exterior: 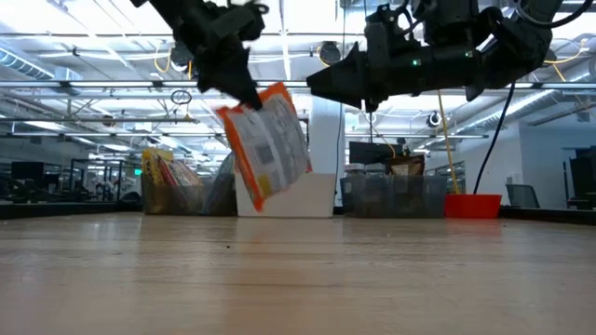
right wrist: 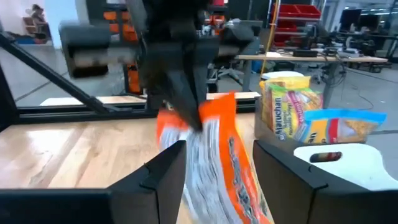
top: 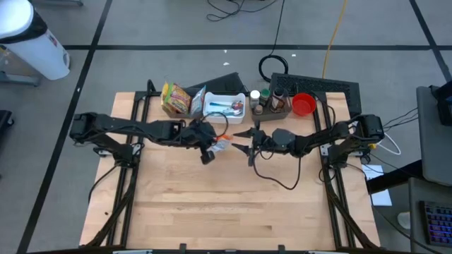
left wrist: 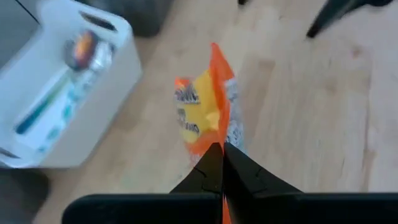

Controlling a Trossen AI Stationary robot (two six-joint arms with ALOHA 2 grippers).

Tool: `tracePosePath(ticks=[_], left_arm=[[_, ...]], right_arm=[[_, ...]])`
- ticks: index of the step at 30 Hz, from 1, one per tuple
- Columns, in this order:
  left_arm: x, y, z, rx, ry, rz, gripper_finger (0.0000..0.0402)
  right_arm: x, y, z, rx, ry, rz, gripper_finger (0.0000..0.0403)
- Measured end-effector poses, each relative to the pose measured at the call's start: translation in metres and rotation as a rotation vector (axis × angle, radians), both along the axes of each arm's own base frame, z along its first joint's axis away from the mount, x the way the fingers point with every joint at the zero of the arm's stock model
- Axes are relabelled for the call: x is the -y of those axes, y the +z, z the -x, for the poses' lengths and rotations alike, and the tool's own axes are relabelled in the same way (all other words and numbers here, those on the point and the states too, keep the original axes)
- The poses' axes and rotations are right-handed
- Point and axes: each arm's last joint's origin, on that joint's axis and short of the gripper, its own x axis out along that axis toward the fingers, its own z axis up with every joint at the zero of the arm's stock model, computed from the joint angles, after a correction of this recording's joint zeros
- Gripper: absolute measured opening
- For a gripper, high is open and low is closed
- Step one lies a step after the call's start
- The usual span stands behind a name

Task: Pick & Place Food Item
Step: Put the orange noodle pack into the left black bin

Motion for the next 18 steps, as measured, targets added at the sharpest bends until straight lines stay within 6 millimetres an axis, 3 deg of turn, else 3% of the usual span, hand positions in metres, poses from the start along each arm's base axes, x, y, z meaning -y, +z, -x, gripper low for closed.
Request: tracePosePath(ticks=[10, 18], left_arm=[[-0.023, 0.047, 0.041, 0.141, 0.160, 0.001, 0.0001], [-0.051, 0.069, 0.067, 0.234, 0.294, -0.003, 0.0000]], right_arm=[[0.000, 0.000, 0.000, 0.004, -0.001, -0.002, 0.0174], [0.000, 0.000, 0.000, 0.004, -0.001, -0.009, 0.0177]])
